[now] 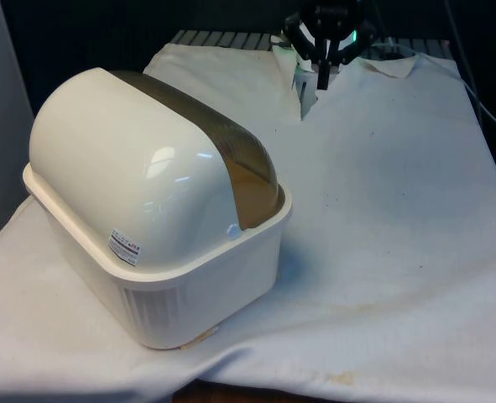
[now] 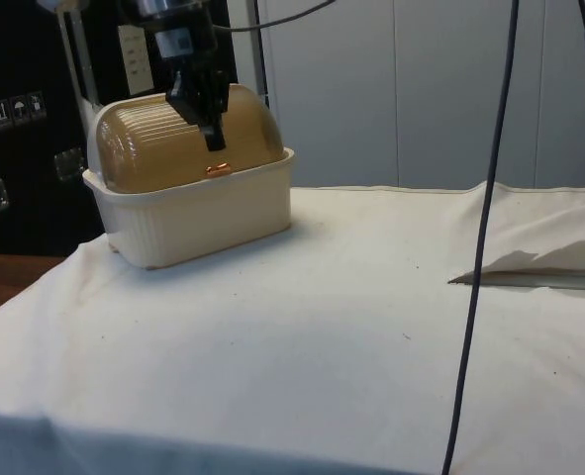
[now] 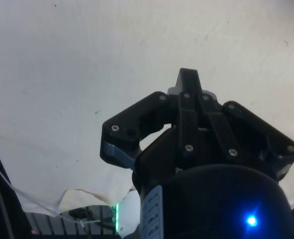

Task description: Open the lid, then close it.

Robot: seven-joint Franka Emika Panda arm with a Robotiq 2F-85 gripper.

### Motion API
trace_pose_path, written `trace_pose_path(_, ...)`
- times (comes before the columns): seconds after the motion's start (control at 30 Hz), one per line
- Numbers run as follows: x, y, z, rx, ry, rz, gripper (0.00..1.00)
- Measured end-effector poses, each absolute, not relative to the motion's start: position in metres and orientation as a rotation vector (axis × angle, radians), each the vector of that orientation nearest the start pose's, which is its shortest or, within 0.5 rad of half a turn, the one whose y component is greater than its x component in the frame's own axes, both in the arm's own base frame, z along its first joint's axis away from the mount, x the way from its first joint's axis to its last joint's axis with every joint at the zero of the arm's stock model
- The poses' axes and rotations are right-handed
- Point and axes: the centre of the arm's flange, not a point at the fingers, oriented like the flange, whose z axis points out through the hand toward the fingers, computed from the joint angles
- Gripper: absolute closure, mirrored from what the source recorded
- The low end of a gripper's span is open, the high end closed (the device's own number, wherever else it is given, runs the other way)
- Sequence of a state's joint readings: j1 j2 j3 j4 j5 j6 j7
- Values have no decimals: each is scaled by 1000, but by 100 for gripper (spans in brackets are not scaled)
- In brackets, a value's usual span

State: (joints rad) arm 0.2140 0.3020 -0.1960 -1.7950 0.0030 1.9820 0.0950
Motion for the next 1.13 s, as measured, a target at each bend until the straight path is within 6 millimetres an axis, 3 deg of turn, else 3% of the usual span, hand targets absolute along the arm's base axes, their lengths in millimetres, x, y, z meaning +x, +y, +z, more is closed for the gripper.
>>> trace_pose_path(0.63, 584, 18, 378, -3193, 85, 77, 100)
trace_pose_path(1.13, 577, 17, 370, -3129, 25, 30, 100)
